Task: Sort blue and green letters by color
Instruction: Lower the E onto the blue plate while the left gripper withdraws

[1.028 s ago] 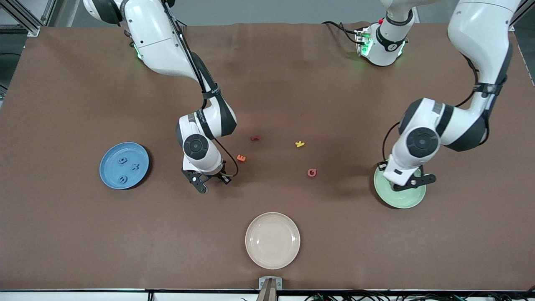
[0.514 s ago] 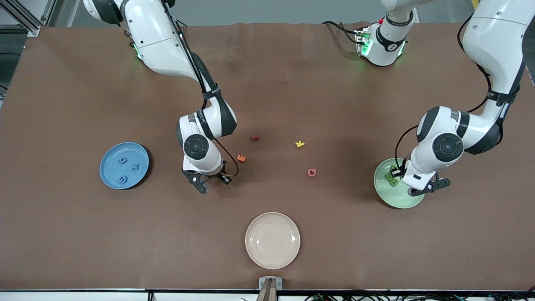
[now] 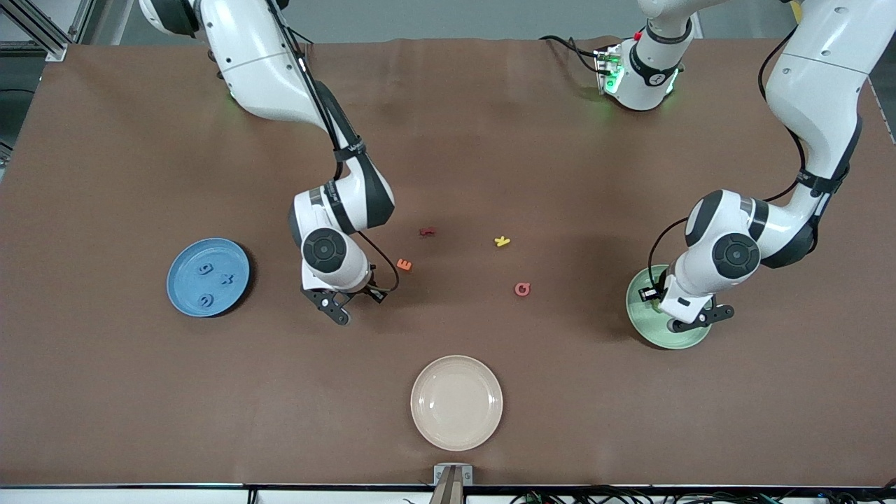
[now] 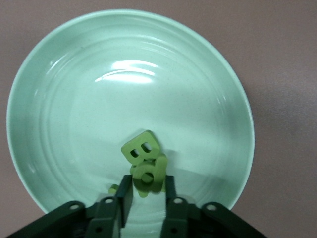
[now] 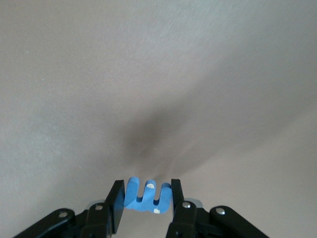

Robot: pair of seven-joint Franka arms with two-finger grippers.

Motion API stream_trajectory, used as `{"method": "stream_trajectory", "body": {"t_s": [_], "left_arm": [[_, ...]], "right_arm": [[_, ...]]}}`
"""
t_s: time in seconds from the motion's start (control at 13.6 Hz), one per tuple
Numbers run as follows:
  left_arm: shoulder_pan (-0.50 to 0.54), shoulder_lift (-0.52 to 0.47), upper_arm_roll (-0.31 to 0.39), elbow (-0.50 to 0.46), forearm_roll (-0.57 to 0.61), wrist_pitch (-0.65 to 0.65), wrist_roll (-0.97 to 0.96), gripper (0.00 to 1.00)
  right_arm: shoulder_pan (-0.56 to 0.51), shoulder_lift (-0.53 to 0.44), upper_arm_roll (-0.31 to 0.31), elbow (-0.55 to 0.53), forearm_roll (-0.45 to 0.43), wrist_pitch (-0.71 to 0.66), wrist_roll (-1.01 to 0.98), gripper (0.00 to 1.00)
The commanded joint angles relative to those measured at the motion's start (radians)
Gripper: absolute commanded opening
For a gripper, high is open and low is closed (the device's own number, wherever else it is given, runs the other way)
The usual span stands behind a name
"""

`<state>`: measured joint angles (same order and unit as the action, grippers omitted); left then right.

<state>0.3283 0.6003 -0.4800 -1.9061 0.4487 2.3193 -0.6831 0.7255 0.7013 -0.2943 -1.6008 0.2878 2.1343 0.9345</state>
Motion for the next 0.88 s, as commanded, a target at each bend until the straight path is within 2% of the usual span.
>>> {"method": "stream_trajectory", "body": {"t_s": [0.0,0.29,0.51,0.66,0.81], "left_arm": [[0.014,-0.02,-0.012,0.005,0.012,-0.001,0.01,1.0],[0.011,-0.134,-0.025,0.06,0.01,-0.067,0.06,1.0],[0.014,-0.2,-0.097,0.22,-0.002,-0.239,0.1,1.0],[0.014,-0.23,-0.144,0.338,-0.005,-0.386,0.1,1.0],[0.012,-0.234,-0.199,0.45,-0.004,-0.539,0.1,1.0]], "right_arm": [[-0.087,-0.109,-0.006,-0.019,0.002,-0.137,-0.263,0.07],[-0.194,-0.161,-0.069,-0.056,-0.004,-0.201,-0.666,0.07],[-0.286,-0.163,-0.111,-0.09,-0.004,-0.197,-0.987,0.07],[-0.337,-0.167,-0.112,-0.134,-0.004,-0.182,-1.104,0.08],[-0.347,-0.215,-0.123,-0.252,-0.006,-0.075,-1.17,0.08]]}}
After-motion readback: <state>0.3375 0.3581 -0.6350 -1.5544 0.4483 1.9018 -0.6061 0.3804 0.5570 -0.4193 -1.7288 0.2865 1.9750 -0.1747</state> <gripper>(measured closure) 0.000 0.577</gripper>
